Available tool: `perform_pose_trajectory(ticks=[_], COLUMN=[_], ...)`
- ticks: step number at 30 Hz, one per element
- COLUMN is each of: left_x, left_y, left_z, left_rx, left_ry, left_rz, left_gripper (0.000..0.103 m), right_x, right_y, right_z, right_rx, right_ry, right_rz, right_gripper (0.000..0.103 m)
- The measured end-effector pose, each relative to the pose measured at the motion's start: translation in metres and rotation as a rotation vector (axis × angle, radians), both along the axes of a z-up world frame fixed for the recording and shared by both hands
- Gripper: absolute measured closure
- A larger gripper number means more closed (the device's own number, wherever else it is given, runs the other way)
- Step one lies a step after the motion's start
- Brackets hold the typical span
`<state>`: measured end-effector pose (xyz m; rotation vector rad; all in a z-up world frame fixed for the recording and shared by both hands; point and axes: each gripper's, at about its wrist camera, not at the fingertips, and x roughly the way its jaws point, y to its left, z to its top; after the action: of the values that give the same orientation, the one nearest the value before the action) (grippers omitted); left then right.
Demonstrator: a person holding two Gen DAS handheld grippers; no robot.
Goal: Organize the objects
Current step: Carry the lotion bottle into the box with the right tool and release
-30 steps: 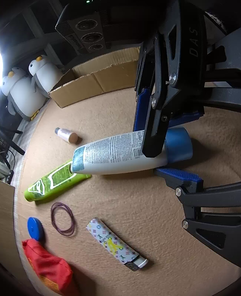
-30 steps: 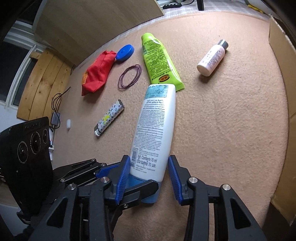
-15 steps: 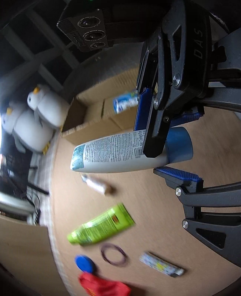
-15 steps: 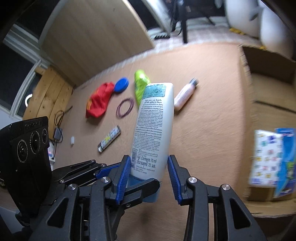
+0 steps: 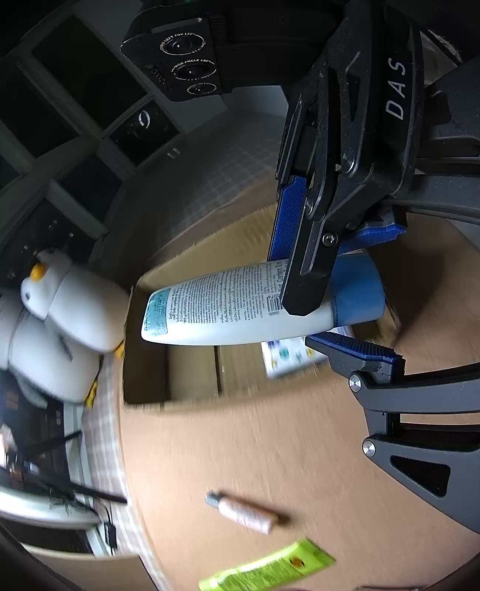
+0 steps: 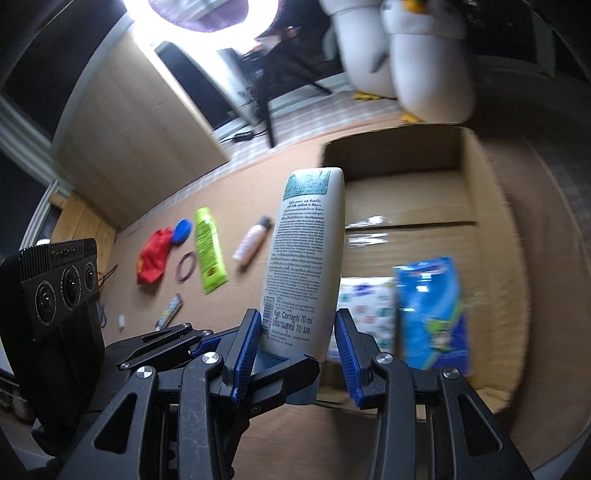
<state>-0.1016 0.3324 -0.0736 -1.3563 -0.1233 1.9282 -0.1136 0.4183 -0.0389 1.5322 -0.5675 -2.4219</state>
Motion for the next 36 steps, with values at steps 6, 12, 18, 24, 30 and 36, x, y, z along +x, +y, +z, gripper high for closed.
perform_pose_trajectory(ticks=[6, 12, 18, 24, 30, 36], left_x=[0.003, 0.009, 0.006, 0.000, 0.001, 0.002], left_y=[0.033, 0.042, 0.029, -0.003, -0.054, -0.129], left_z=[-0.007, -0.005, -0.001, -0.001, 0.005, 0.005], left_rx=[-0.016, -0.041, -0.057, -0.051, -0.059, -0.087], left_ry=[-0.006, 0.009, 0.057, 0.039, 0.045, 0.044], left_rz=[-0.033, -0.031, -0.008, 0.043, 0.120, 0.240], left_gripper=[0.057, 0.033, 0.029, 0.029, 0.029, 0.029], right_x=[0.004, 0.006, 0.011, 0.012, 0.012, 0.010], right_y=[0.031, 0.045, 0.053, 0.047, 0.025, -0.012], right_z=[-0.008, -0.013, -0.008, -0.006, -0.001, 0.002], right_rx=[0.011, 0.011, 0.035, 0.046, 0.059, 0.069], right_ry=[-0.014, -0.022, 0.006, 0.011, 0.040, 0.072], right_rz=[-0.050, -0.076, -0.116, -0.122, -0.102, -0.047], right_gripper=[0.065, 0.065, 0.044, 0.044, 0.044, 0.044])
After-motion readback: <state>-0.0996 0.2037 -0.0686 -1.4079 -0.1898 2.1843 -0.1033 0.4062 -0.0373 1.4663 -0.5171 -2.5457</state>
